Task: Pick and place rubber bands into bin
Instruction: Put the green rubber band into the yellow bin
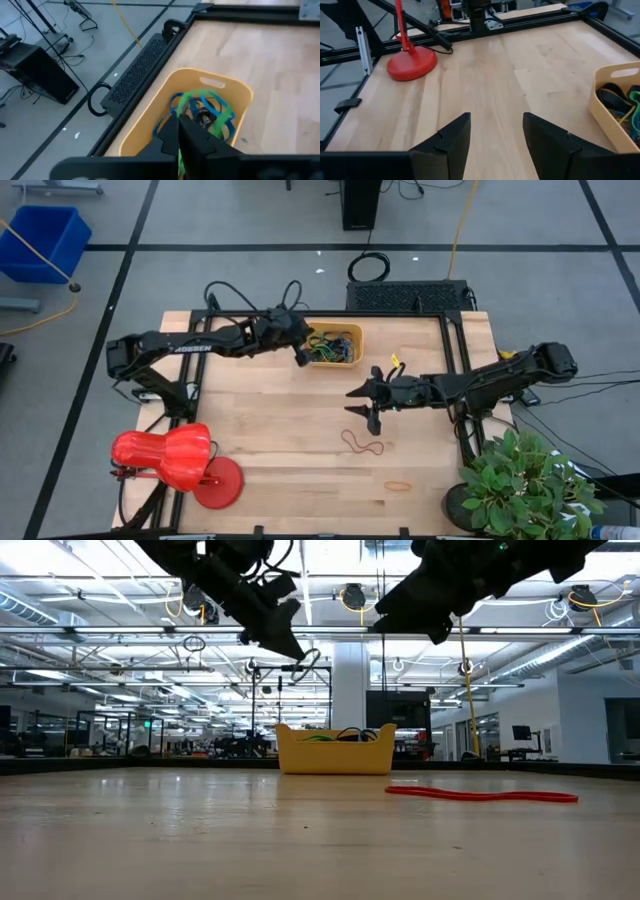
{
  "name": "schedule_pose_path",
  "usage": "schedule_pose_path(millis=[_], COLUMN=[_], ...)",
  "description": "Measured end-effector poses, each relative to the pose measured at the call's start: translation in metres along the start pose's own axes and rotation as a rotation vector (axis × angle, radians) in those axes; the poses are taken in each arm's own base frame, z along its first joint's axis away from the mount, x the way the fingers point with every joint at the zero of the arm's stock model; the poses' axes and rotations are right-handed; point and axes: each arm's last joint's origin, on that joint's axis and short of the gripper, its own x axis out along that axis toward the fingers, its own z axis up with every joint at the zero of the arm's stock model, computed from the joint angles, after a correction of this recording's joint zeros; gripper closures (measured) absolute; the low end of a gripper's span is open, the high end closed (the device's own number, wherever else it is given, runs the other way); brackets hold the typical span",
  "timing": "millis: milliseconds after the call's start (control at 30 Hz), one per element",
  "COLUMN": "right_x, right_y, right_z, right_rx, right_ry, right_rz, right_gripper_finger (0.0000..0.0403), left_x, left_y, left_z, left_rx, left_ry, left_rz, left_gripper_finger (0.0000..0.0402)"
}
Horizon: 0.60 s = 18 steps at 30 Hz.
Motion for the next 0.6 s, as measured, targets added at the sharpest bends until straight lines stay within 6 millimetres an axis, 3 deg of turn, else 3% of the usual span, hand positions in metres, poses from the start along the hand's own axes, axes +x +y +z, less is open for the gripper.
schedule_pose_path(millis=[167,400,600], right_x=[0.0,0.0,0.0], right_y=[0.001,0.0,0.0], right_z=[0.0,-0.001,-0.002], right_rx=[0.028,0.113,0.204], right_ry=[0.001,0.008,0.016], right_rz=[0.002,0.0,-0.004], right_gripper_finger=[0.023,0.0228,0.023], left_x=[0.019,0.053,0.069], left_y=[-0.003,-0.008,-0.011], left_z=[-0.01,-0.039,-0.055], left_rx=[0.011,0.051,0.052], left_ry=[0.037,0.168,0.232], left_rz=[0.005,0.013,0.01], left_gripper_finger=[0.0393,0.0397,0.0387])
